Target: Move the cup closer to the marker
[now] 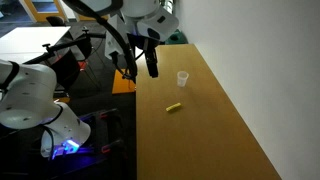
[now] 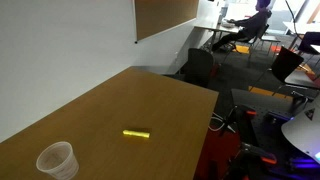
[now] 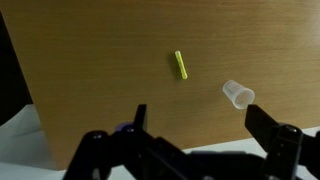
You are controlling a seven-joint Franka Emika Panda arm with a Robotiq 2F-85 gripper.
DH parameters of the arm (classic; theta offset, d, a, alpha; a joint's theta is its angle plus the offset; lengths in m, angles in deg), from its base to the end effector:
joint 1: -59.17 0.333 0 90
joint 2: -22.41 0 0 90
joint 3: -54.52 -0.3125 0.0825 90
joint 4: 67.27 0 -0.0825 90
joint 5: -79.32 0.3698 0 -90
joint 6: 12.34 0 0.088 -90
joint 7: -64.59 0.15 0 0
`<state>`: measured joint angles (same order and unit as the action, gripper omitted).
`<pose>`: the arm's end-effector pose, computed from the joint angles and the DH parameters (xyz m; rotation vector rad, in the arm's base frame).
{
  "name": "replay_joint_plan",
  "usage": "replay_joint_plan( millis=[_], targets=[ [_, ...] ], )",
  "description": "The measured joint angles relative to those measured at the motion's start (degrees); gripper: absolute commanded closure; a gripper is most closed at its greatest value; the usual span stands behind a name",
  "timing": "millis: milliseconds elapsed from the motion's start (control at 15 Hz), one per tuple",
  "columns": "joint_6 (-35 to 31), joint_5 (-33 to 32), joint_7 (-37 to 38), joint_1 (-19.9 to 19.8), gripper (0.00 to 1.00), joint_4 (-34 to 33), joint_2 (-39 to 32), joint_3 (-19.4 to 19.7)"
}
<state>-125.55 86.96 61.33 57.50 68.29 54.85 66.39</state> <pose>0.3864 -0.0854 0.5027 -2.9001 0.2904 -0.2836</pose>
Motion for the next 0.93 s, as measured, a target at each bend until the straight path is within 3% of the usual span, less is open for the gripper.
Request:
replay_joint_plan(
  millis=[467, 933],
  targets=[
    [-0.7, 0.3, 0.0, -0.1, 0.00, 0.0, -0.9, -0.9],
    [-9.2, 4.2, 0.3, 0.4, 0.00, -0.4, -7.4, -4.3]
  ],
)
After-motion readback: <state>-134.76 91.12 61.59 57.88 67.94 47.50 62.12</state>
